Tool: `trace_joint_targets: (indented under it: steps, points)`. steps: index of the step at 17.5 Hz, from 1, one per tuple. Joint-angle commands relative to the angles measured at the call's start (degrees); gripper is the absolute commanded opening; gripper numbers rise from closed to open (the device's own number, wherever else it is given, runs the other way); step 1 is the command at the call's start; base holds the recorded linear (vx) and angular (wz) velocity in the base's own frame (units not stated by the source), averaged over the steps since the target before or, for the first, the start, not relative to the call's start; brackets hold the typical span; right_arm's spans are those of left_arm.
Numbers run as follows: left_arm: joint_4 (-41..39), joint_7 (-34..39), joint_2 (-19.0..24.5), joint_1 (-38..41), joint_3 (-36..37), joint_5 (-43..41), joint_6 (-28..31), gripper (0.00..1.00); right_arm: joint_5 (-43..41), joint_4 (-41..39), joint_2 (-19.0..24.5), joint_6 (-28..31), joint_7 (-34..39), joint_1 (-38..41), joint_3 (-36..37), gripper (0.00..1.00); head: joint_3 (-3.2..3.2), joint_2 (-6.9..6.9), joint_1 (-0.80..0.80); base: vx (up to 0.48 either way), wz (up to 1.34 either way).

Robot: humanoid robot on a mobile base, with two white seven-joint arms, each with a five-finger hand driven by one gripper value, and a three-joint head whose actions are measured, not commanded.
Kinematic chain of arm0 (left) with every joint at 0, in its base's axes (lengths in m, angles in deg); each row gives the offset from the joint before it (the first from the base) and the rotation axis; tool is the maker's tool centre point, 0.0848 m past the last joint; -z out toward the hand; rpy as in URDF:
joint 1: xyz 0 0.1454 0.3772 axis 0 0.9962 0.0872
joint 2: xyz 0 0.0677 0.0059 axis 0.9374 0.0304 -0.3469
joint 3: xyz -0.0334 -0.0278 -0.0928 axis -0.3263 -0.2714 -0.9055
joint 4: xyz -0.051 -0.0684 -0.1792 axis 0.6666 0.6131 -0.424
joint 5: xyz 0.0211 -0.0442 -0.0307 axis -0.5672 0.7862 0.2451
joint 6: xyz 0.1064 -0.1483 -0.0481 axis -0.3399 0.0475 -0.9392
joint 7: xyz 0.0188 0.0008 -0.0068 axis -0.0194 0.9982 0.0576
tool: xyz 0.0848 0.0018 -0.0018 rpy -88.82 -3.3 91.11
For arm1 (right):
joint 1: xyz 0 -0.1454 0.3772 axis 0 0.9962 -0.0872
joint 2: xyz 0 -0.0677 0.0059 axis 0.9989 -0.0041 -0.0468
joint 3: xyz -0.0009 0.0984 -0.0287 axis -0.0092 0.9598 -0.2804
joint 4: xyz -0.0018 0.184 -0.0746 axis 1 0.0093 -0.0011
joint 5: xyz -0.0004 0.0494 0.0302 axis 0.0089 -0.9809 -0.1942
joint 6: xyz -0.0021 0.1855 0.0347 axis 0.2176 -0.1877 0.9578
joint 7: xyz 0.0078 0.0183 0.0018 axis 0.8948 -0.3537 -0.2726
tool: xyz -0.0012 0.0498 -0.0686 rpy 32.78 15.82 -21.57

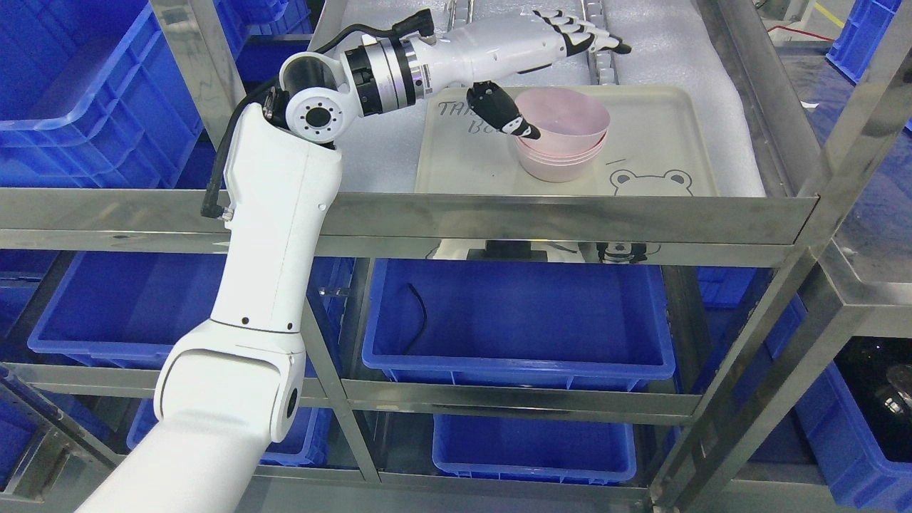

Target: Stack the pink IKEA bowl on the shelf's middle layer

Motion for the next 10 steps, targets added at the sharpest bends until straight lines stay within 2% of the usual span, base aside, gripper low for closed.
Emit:
trace_joint_targets:
  steps: [1, 2, 5, 8, 10]
  points:
    - [-9.9, 6.4, 1.0, 2.9, 4.2, 13.7, 3.4, 1.00, 0.0, -1.0, -1.0, 0.0, 0.0, 0.3, 0.0, 1.00, 0.00, 0.00, 0.00, 0.000, 0.00]
    - [-14.9, 10.8, 1.0, 9.5, 9.1, 13.8, 5.4, 1.00, 0.0, -1.0, -1.0, 0.0, 0.0, 0.3, 0.0, 1.00, 0.00, 0.00, 0.00, 0.000, 0.00]
    - [-19.7, 14.5, 1.0, 24.1, 17.3, 13.7, 5.1, 0.99, 0.0, -1.0, -1.0, 0.0, 0.0, 0.3, 0.0, 1.00, 0.00, 0.00, 0.00, 0.000, 0.00]
    - [-21.2, 13.7, 1.0, 34.1, 18.2, 13.2, -1.1, 0.99, 0.0, -1.0, -1.0, 0.0, 0.0, 0.3, 0.0, 1.00, 0.00, 0.00, 0.00, 0.000, 0.00]
    - [-21.2, 12.2, 1.0, 40.9, 18.6, 11.4, -2.0, 0.99, 0.0, -1.0, -1.0, 0.0, 0.0, 0.3, 0.0, 1.00, 0.00, 0.00, 0.00, 0.000, 0.00]
